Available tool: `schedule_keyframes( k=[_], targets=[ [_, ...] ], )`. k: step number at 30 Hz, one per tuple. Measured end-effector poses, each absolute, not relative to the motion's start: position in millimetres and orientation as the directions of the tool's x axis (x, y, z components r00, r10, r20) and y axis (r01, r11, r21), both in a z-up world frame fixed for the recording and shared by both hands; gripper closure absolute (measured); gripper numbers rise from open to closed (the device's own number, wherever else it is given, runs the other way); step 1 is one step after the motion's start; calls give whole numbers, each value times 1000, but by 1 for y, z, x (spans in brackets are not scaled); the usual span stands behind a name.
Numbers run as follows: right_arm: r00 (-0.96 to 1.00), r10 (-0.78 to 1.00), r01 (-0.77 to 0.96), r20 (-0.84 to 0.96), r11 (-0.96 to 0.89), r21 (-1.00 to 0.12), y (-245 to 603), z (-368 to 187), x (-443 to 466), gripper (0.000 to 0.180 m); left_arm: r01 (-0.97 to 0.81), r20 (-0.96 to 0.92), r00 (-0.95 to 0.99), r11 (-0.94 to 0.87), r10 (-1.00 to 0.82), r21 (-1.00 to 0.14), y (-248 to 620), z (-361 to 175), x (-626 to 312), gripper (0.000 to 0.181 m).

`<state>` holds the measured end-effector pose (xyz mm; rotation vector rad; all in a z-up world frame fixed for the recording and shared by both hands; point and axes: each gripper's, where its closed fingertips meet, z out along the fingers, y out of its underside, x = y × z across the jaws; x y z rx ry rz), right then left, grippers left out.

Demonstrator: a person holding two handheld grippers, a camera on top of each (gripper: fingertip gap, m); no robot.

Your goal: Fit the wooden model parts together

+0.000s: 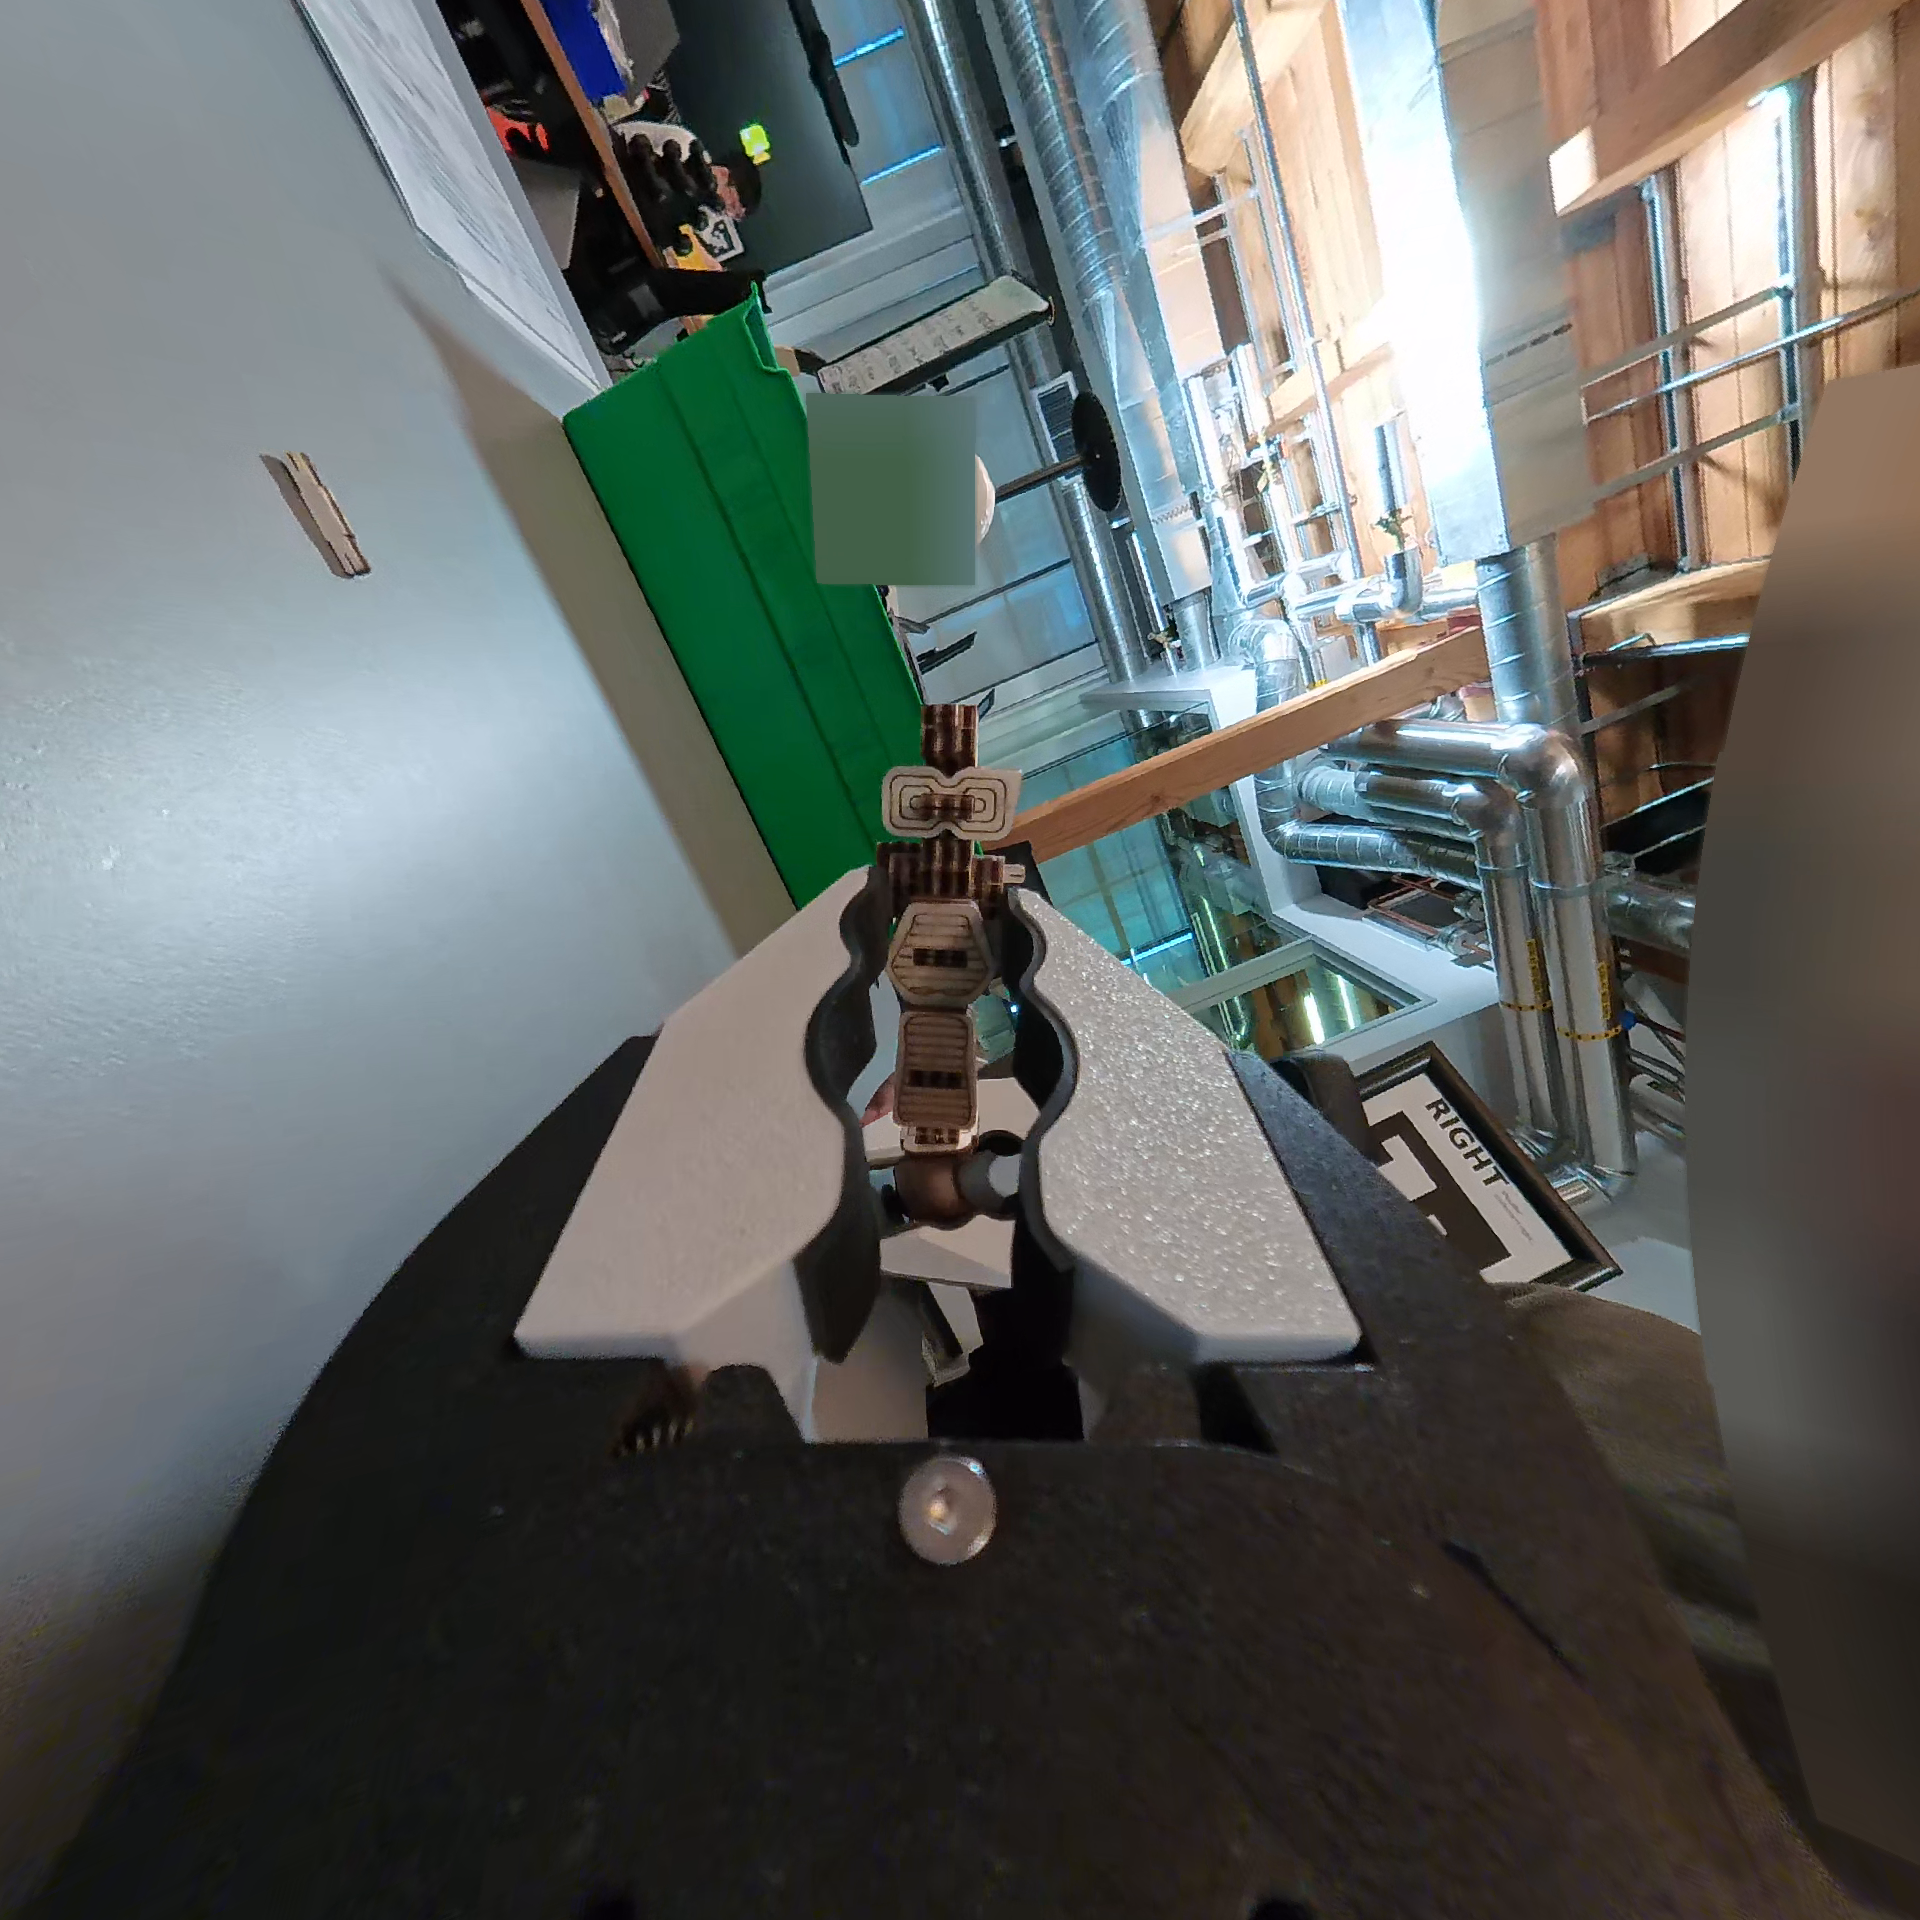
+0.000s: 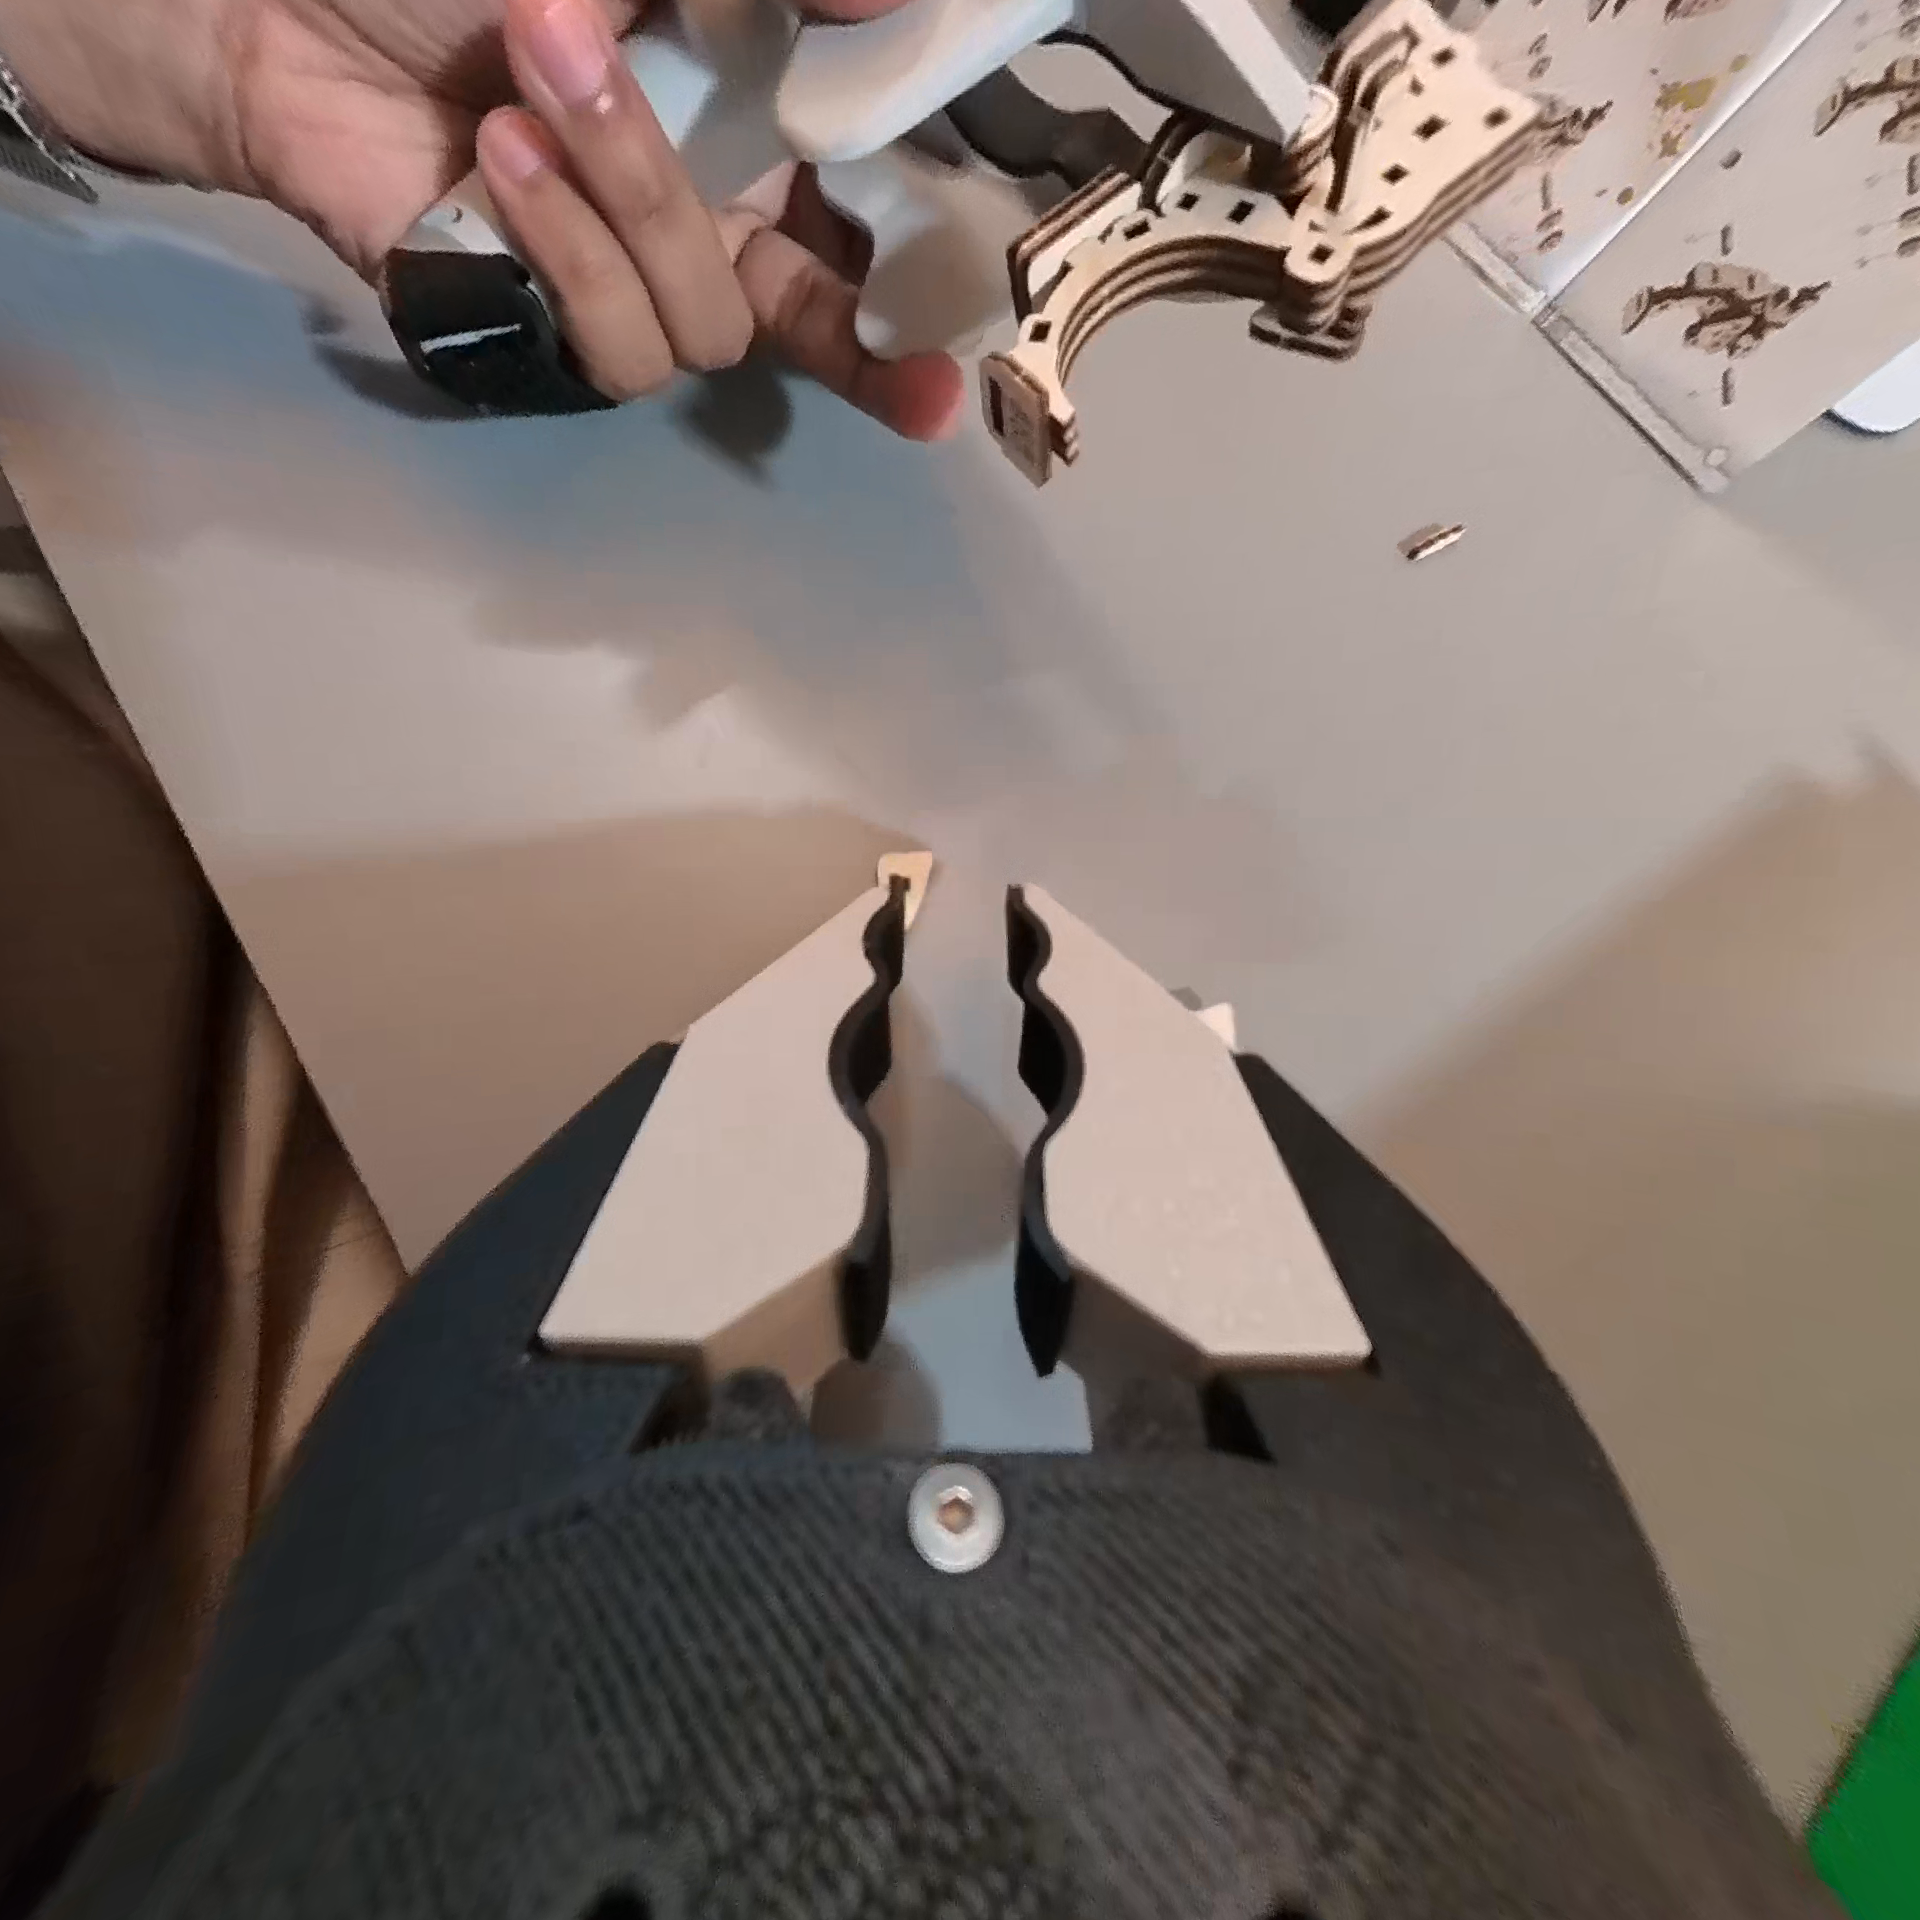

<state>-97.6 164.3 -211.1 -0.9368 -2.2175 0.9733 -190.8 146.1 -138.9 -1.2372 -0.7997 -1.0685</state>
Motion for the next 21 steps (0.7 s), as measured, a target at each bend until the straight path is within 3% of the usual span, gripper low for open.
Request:
schedule_keyframes(
  k=[10,21],
  targets=[
    [-637,764,451,102,477,-755,154,-221,-93,178,943,925,324,-6,-200,-332,146,-139,-191,163],
    [-609,790,478,71,437,-762,156,-220,-97,160,940,921,333,0,-201,-340,145,-138,-190,163]
  ],
)
